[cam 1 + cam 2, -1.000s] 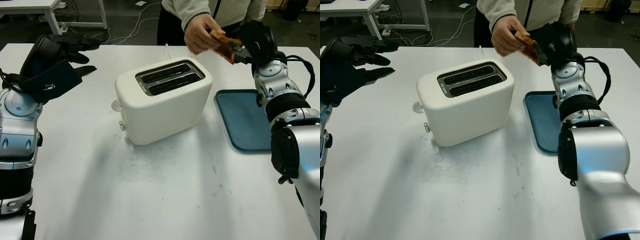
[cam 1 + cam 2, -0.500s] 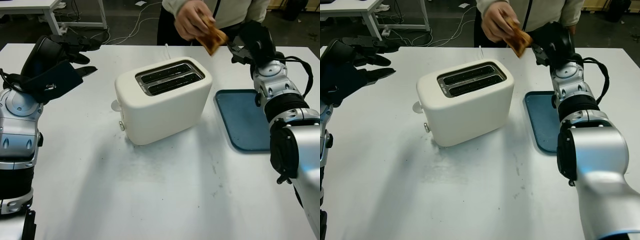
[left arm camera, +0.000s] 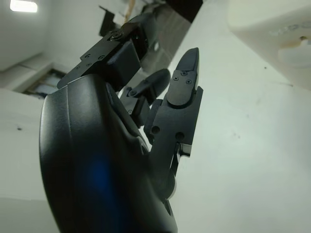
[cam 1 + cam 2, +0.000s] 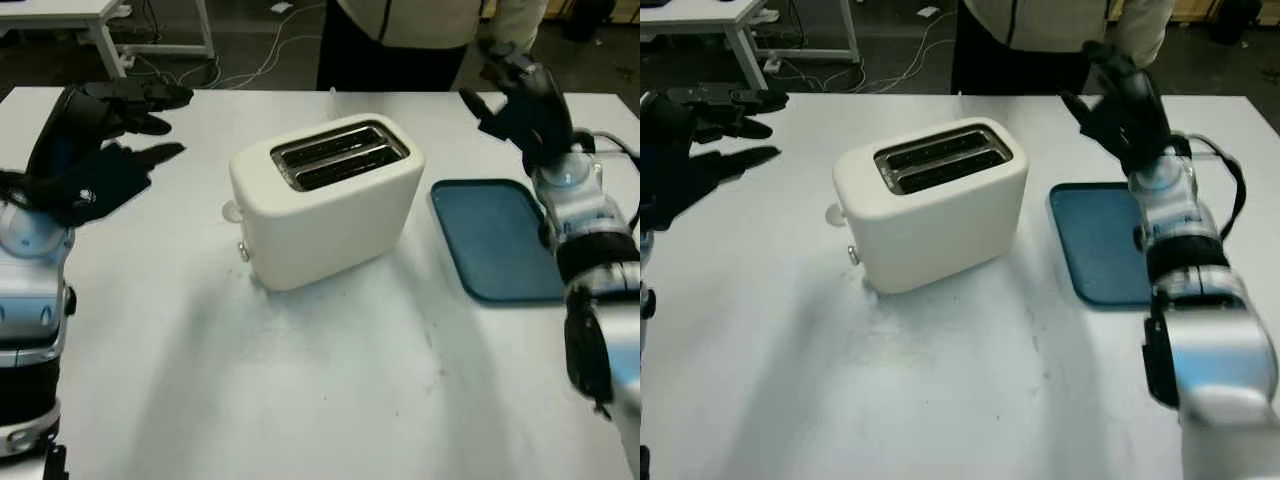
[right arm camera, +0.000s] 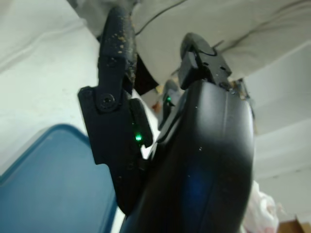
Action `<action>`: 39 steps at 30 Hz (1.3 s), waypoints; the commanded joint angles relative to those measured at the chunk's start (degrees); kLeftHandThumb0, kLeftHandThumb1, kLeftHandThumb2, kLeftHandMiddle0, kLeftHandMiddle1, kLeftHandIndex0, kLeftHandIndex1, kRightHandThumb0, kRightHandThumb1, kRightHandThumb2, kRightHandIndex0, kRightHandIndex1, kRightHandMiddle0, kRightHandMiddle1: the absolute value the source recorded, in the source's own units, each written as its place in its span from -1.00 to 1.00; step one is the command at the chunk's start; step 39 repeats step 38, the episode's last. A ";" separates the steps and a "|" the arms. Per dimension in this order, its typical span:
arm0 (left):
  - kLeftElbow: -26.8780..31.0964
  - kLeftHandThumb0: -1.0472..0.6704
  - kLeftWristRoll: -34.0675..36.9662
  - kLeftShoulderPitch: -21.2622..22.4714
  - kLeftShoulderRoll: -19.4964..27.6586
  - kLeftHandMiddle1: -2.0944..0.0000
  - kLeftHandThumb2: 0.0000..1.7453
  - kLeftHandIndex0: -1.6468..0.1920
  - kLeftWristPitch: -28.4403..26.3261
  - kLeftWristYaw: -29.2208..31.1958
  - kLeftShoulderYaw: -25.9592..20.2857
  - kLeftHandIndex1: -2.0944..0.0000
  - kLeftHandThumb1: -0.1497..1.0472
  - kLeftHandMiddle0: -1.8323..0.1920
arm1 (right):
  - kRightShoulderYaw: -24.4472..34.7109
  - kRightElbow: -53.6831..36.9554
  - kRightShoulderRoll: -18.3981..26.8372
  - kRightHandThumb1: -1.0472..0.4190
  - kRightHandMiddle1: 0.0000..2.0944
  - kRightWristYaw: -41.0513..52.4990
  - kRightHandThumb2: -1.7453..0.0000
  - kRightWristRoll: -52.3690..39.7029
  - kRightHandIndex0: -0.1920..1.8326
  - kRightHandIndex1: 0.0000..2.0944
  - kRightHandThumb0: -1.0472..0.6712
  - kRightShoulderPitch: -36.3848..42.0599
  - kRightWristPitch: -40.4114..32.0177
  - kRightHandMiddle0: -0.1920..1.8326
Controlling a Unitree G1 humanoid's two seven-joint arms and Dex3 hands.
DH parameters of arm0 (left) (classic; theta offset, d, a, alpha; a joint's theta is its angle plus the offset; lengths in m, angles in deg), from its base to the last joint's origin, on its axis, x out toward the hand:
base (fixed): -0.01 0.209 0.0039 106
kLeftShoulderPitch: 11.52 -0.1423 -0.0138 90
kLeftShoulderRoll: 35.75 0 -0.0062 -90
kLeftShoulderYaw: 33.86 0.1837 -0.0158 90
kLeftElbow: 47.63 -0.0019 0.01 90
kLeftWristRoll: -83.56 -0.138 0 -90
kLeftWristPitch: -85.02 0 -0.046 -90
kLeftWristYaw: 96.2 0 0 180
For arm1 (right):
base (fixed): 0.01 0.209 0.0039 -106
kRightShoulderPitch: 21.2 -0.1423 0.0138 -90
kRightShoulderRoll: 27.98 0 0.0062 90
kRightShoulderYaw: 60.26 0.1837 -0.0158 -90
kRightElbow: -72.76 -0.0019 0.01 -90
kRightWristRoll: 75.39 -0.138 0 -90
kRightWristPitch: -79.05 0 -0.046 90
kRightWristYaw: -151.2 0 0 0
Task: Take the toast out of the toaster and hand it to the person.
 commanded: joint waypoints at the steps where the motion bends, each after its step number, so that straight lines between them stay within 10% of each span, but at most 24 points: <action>1: 2.55 0.06 1.12 -2.56 -1.84 0.35 -0.89 -0.04 -0.75 -1.37 -1.33 1.00 0.79 0.27 | 2.07 -9.60 -1.85 -0.83 -0.99 0.63 0.42 -3.59 -0.66 -0.97 -0.69 7.43 0.49 -0.68; 19: 22.66 -0.06 3.71 -23.83 -22.72 0.54 -0.58 0.44 -2.85 -12.34 0.83 1.00 0.79 0.67 | -2.09 -60.33 -23.28 -0.83 -1.00 -0.55 0.27 -13.73 -0.80 -1.00 -0.59 46.61 -13.94 -0.79; 29: 20.42 -0.10 2.77 -32.81 -29.43 0.65 -0.47 0.57 2.44 -16.51 6.40 1.00 0.79 0.74 | -3.86 -60.13 -28.63 -0.83 -1.00 -4.73 0.24 -10.88 -0.81 -1.00 -0.52 50.28 -18.21 -0.80; 39: 15.54 -0.15 3.51 -32.28 -30.11 0.69 -0.47 0.55 1.02 -16.41 8.57 0.99 0.79 0.69 | -3.65 -56.72 -29.83 -0.83 -0.99 -4.59 0.21 -10.91 -0.78 -0.99 -0.42 49.71 -17.43 -0.78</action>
